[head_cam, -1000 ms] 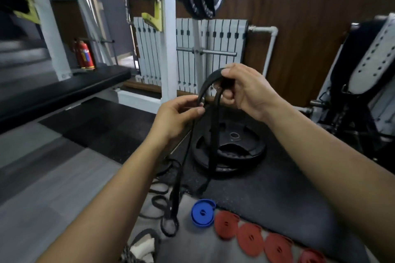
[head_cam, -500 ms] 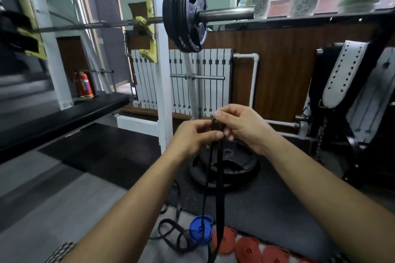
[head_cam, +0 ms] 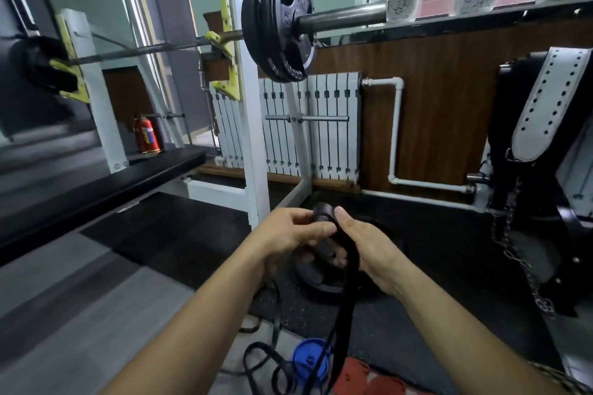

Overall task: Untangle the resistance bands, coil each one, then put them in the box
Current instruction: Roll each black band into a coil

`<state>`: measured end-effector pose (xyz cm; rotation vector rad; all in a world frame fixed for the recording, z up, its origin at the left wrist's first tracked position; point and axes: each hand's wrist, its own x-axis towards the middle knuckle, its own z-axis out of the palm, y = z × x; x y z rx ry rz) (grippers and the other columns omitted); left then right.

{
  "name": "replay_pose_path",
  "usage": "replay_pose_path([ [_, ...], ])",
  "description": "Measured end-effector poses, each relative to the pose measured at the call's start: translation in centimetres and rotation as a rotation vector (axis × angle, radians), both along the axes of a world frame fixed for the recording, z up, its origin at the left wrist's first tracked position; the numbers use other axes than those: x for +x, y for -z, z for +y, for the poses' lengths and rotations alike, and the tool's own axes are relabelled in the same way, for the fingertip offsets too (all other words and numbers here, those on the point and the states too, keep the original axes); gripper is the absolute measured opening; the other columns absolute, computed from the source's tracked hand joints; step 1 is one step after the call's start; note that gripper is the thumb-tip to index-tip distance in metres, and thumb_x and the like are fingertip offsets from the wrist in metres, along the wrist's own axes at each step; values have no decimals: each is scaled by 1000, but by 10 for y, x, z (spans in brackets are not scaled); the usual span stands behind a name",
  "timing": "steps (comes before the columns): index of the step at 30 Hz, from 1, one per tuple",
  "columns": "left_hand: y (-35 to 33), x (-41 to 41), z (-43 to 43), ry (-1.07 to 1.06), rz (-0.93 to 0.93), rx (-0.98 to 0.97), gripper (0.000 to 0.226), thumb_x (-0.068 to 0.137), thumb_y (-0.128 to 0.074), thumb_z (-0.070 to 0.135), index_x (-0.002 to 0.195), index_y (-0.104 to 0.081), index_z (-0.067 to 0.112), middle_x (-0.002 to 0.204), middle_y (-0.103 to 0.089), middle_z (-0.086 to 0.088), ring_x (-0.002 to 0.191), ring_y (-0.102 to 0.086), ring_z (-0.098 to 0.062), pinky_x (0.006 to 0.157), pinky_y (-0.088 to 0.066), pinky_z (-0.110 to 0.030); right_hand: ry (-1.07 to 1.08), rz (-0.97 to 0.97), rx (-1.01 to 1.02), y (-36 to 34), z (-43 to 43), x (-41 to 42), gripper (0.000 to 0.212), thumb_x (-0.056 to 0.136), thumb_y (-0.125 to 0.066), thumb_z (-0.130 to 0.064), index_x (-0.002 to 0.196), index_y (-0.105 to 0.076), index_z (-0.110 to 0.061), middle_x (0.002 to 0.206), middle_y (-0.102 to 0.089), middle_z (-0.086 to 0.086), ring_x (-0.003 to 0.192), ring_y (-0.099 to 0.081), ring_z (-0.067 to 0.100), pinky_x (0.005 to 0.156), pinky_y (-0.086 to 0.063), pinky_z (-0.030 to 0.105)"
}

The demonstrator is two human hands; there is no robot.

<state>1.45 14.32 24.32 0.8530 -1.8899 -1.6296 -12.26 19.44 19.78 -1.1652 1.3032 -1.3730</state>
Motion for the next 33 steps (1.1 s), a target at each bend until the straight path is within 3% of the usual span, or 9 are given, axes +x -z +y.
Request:
replay_pose_path([
  [3,1,-6,-6,-17,-35,89,22,89,-56,24,83,-67,6,53,-62,0,53,-60,-10,54,-52,-20,109,140,-12,3,-4,-11,51,89,-48,-47,96,-63,1,73,-57,5,61,-47,9,59,-41,21],
  [8,10,-18,-6,-140,102,296,21,94,-47,8,82,-63,1,59,-67,-9,49,-63,-11,47,-51,-18,35,243,-77,7,6,-25,11,91,-55,-24,96,-57,-15,72,-58,-6,64,-56,2,61,-44,14],
  [11,18,-16,-5,-106,106,385,11,94,-48,12,93,-56,4,72,-69,-13,57,-66,-15,50,-53,-23,87,466,-140,10,11,-35,14,85,-64,-20,98,-60,-23,87,-62,-11,80,-59,1,70,-44,8],
  [13,26,-17,-5,-104,-103,103,7,92,-54,16,97,-56,13,87,-66,-10,69,-65,-15,60,-53,-27,124,593,-104,11,16,-39,16,84,-66,-23,99,-62,-26,94,-61,-8,88,-57,4,74,-43,10],
  [16,24,-21,-2,-108,-434,-672,30,86,-63,17,116,-61,23,106,-59,4,92,-57,-10,79,-42,-18,118,705,-44,12,25,-42,24,84,-65,-27,106,-64,-20,104,-60,-1,98,-56,11,87,-45,25],
  [17,20,-24,2,-35,-469,-757,34,86,-63,17,120,-61,23,111,-61,4,99,-57,-10,84,-42,-17,124,708,-48,12,27,-43,25,84,-65,-28,107,-64,-19,105,-60,-2,98,-56,11,88,-45,27],
  [22,7,-38,11,112,-561,-642,36,78,-72,19,113,-66,17,109,-69,-2,100,-63,-13,88,-48,-23,54,549,-59,6,39,-49,13,84,-64,-23,97,-64,-22,97,-66,1,90,-63,12,80,-50,23],
  [26,13,-39,14,126,-237,-297,21,75,-71,3,93,-71,13,93,-72,-13,83,-65,-17,77,-52,-22,75,219,-125,11,42,-47,12,87,-59,-13,96,-65,-17,81,-65,0,71,-60,3,69,-50,16],
  [33,27,-36,15,44,-73,-152,14,73,-72,0,86,-71,6,73,-67,-5,67,-60,-11,61,-48,-13,163,152,-153,18,43,-39,20,81,-63,-19,101,-66,-19,92,-61,3,69,-55,7,67,-49,16],
])
